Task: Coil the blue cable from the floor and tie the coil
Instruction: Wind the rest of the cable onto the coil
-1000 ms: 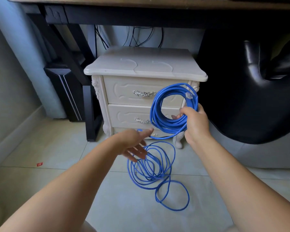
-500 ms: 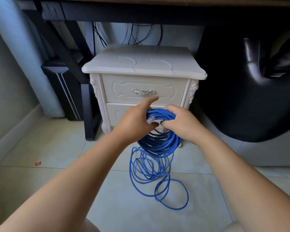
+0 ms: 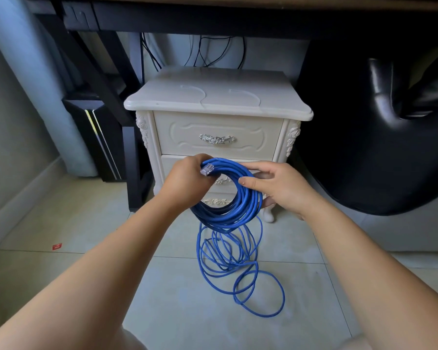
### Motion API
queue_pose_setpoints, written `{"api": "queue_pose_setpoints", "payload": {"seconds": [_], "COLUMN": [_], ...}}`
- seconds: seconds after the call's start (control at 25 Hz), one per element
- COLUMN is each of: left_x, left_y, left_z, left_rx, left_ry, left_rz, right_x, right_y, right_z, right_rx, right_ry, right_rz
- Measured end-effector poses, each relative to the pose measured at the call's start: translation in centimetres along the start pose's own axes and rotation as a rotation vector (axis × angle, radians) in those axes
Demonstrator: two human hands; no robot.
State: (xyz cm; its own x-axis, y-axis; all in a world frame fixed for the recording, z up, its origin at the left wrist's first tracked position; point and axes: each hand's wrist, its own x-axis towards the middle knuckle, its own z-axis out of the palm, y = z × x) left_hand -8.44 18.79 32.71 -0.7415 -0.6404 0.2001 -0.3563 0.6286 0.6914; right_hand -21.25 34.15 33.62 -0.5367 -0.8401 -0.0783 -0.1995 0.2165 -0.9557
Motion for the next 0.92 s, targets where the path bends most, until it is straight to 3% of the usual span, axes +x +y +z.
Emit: {"api": "queue_pose_setpoints", "payload": {"seconds": [0.2,0.36,0.48,0.56,0.68,0.8,0.92], "left_x": [-0.4,-0.5,-0.1,-0.1,-0.1,-0.4,-0.9], "left_y": [0.0,0.3,0.1,0.1,0.4,1.0,1.7], "left_z": [-0.3,-0.8,-0.7,-0.5,0.5,1.3,1.7], "left_rx": [-0.044,-0.404,-0.413,-0.377,-0.384,-0.444,-0.607], "left_ry": [0.009,0.104,0.151,0.137,0.144,0.197,0.272], "left_rz": [-0.025,-0.191,-0.209,-0.197,-0.205,-0.223,-0.271], "right_x": [-0.1,0.0,0.3,0.4,0.6,1.4,1.7], "right_y": [0.2,0.3,-0.2,-0.4,0.9,2.4,2.3], "right_z": [0.7,1.2,2.5,2.7,4.1,5.5,5.9], "right_rx": [0.109,0.118,0.211,0.198,0.050,0.469,0.791], "right_ry": [0.072,0.197,0.332,0.293,0.200,0.355,0.350], "right_rz": [0.017,0.046,-0.016,-0.080,-0.003,0.065,0.090]}}
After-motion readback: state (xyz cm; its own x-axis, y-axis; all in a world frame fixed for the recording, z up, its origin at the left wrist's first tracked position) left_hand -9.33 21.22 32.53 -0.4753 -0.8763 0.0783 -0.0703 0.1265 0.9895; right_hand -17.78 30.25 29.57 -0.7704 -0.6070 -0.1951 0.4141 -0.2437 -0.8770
